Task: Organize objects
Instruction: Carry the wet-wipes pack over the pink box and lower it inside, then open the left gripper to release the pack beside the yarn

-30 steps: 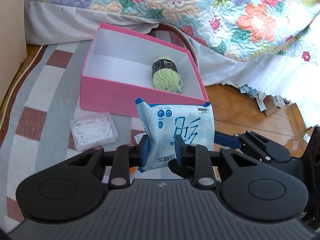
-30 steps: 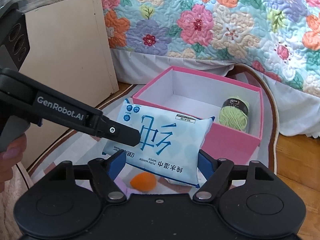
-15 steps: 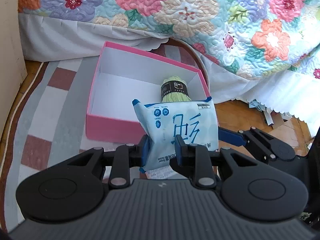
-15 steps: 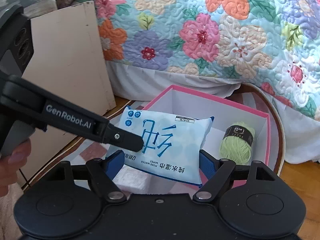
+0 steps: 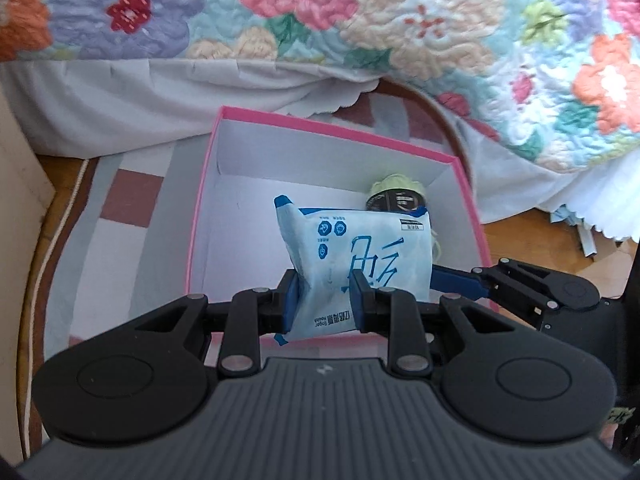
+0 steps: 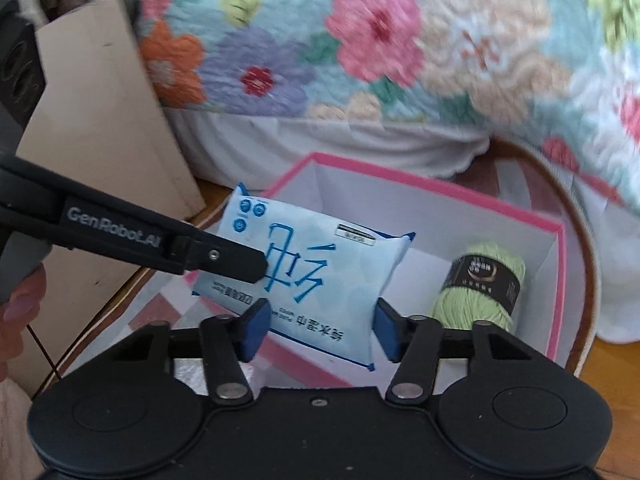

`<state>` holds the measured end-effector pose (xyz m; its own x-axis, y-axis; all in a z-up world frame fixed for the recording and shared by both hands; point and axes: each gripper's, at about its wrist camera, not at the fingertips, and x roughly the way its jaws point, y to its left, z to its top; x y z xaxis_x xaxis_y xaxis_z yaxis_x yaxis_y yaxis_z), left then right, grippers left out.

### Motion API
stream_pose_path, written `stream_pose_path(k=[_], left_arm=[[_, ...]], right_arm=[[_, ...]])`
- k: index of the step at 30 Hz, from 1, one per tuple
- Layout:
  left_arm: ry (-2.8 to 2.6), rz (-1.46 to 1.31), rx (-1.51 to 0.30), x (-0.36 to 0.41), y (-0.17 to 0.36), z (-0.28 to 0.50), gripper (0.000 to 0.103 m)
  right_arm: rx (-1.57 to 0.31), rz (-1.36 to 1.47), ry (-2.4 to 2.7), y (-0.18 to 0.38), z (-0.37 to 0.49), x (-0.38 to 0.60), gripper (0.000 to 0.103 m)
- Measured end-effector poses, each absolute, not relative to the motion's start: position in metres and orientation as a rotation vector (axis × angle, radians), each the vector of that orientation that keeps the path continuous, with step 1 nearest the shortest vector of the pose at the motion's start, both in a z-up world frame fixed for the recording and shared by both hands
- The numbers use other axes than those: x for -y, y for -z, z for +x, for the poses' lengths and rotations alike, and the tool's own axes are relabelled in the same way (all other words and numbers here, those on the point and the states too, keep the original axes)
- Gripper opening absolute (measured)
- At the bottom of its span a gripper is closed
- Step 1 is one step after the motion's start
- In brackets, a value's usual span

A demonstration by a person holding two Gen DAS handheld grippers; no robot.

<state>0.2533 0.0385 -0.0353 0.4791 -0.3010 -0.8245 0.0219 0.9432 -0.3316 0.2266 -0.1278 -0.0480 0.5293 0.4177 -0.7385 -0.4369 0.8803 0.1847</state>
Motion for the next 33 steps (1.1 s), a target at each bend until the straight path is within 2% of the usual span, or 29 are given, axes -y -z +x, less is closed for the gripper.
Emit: stream_pose_path(k=[5,21,33], left_arm=[[0.182,-0.274,-1.140,-0.032,0.063,0.290,0.024],[0.118,-0.263,-1.242,-0.022,0.121,0.346,0.025],[0.103,-0.281,-1.276,-0.016,0.143,0.360,0.027]], right_arm=[[-0.944,-0.017,-0.496,0.070,0.258,0.134,0.048],[-1.178,-0.017,-0.450,0.124,0.334,0.130,0.047],[-1.209,-0.059,-0.428,0.133,0.336,0.129,0.047]])
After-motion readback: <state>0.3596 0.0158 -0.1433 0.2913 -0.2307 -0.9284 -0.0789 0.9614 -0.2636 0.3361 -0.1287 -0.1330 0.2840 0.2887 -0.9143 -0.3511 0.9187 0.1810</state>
